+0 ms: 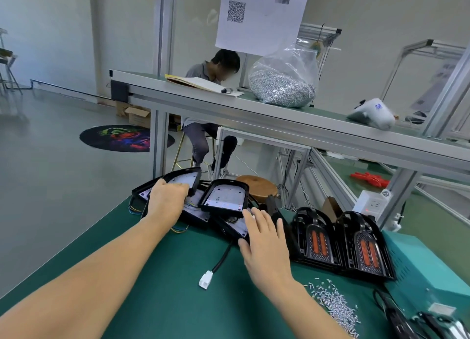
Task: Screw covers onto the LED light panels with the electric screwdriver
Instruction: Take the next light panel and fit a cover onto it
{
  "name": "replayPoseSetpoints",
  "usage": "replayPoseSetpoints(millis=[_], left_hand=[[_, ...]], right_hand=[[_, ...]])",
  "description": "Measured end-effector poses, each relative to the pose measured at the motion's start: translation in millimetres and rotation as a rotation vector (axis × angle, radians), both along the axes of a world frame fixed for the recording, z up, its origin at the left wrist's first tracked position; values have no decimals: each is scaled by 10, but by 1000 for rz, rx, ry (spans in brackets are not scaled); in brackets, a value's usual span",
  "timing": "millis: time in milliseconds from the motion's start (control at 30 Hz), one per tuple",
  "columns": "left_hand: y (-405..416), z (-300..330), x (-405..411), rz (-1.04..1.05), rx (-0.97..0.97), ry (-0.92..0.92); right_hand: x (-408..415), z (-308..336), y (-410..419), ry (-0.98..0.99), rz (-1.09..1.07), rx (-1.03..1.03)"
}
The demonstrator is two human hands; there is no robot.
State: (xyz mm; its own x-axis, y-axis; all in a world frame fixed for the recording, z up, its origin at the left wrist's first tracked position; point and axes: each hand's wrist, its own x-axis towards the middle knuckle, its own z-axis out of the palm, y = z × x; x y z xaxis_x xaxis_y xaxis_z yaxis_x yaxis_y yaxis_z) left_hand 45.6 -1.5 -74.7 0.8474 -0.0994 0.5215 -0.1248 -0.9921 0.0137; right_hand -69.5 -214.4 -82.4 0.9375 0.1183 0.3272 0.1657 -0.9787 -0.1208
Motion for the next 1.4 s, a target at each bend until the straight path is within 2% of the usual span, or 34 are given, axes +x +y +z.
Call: replayPoseSetpoints(millis=[167,267,400,567,667,767,867,967,1067,1133,1233,1300,1400], left_hand=[[26,95,-197,-207,44,-433],[-51,59,-381,-285,25,-576],[-132,-39,-666,-351,54,-632],[-227,-187,-965,-420,75,-628],[-280,-210,-1094,-479,58,-597],[-251,-222,-1150,-534,19,-554],[-46,-276,-1160,-490,-252,-418],[310,-417,-1138,-108,-479,-273],[629,-597,-1087,317,-588,44],[743,-664,-1072,459,-659,211],[809,-716,-1000,505,-632,335],[824,-729,-956,489,-619,315],[868,-717,-956,447,-718,242]], right_hand=[[44,-16,71,25,108,191],[66,33,156,142,142,574],[91,155,270,357,130,1049],[204,313,447,616,81,1474],[230,349,551,619,34,1673],[205,284,576,506,-22,1767],[160,235,493,434,-28,1758],[131,240,372,395,-55,1694],[79,245,291,384,-17,1674],[47,219,282,383,11,1646],[-51,207,286,417,68,1644],[-123,187,261,450,77,1640],[-230,155,179,485,119,1634]])
